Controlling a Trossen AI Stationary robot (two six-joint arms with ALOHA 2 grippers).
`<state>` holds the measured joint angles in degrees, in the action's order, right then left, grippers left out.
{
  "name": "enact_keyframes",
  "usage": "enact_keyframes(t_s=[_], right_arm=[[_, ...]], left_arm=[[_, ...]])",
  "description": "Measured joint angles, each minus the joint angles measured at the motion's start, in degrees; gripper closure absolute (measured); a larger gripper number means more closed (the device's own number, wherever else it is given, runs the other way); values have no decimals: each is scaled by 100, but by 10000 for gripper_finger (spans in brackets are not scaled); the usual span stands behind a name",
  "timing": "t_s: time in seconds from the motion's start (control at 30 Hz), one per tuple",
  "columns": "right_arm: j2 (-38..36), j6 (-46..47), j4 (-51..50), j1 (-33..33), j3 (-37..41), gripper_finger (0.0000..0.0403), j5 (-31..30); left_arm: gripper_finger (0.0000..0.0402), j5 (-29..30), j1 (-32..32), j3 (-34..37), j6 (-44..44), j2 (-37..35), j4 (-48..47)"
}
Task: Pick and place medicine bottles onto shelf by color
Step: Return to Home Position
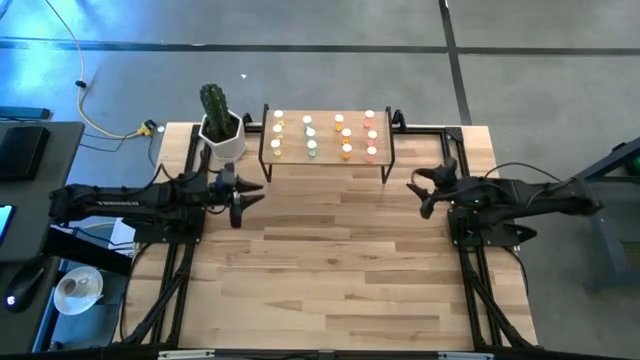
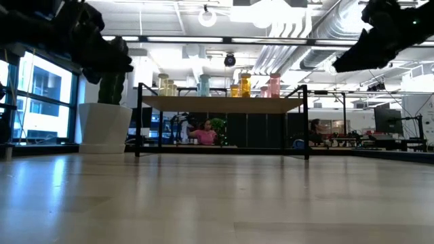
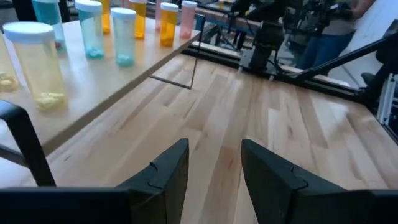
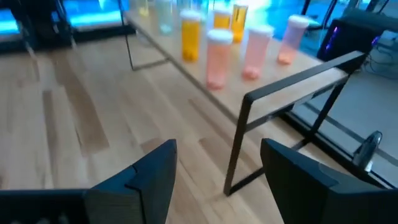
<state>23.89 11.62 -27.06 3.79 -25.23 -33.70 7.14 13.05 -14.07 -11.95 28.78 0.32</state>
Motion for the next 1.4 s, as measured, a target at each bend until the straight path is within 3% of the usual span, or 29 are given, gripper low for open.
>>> enact_keyframes(t_s=[0.27, 0.63, 0.8, 1.13, 1.4], right_arm=[[-1149, -8, 535, 0, 504, 179, 67], [-1915, 12, 1590, 0, 1842, 179, 247], [-2067, 124, 1876, 0, 2090, 179, 456], [-2100, -145, 1878, 2, 2103, 179, 505], [-2100, 28, 1878, 0, 2103, 179, 502]], left_arm=[[264, 13, -124, 565, 7, -433, 412], [264, -48, -122, 1152, 9, -781, 1176], [264, -48, -122, 1335, 147, -783, 1688], [264, -260, -121, 1336, 216, -783, 1558], [264, -41, -121, 1336, 550, -781, 1319]])
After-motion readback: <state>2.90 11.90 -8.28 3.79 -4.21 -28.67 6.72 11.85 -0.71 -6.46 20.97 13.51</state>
